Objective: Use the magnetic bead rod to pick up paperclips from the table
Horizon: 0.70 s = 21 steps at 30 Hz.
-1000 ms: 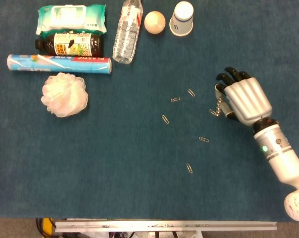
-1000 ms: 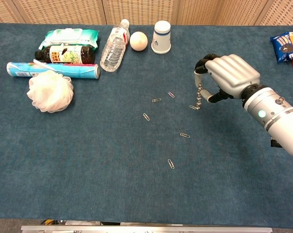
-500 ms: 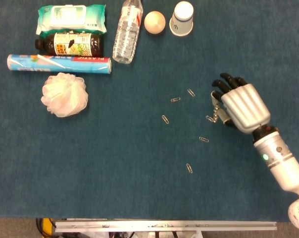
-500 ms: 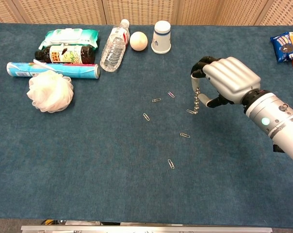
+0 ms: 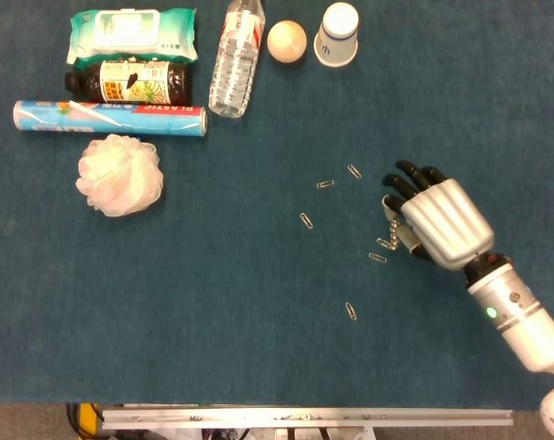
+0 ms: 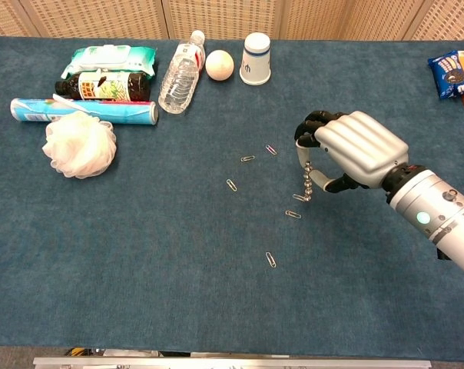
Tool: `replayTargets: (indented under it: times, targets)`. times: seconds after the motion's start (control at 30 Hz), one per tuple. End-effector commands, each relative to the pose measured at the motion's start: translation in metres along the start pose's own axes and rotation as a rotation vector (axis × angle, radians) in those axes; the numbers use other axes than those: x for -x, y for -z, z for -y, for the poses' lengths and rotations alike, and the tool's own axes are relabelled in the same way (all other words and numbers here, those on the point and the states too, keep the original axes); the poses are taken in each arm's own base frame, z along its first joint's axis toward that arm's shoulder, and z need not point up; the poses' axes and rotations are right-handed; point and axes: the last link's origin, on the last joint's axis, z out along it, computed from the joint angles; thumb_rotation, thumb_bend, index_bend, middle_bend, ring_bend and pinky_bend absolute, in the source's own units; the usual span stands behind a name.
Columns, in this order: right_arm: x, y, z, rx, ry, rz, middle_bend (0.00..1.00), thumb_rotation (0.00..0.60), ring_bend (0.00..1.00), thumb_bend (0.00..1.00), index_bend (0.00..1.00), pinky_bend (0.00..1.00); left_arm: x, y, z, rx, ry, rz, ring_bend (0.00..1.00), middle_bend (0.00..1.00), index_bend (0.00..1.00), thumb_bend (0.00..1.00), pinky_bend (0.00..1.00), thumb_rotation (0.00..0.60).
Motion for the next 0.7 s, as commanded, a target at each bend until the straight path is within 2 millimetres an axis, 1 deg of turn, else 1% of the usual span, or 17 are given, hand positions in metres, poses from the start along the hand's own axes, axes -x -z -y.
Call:
replayTargets:
  times: [0.03,0.33,0.7]
  targets:
    - [0.005,-0.001,0.003,-0.009,0.003,0.016,0.3,0.6,0.15,0.39,0.54,0.29,-0.001,-0.001,0.001,-0.008,0.005,0.0,0.36,0.43,0.42,0.14,0.53,0.6]
    - [0.015,-0.003,0.01,-0.028,0.017,0.033,0.3,0.6,0.15,0.39,0.54,0.29,-0.003,-0.002,0.005,-0.02,0.015,-0.006,0.36,0.43,0.42,0.14,0.53,0.6]
    - [0.023,-0.005,0.013,-0.038,0.027,0.056,0.3,0.6,0.15,0.39,0.54,0.29,-0.003,-0.001,0.006,-0.026,0.017,-0.01,0.36,0.43,0.42,0.14,0.53,0.6]
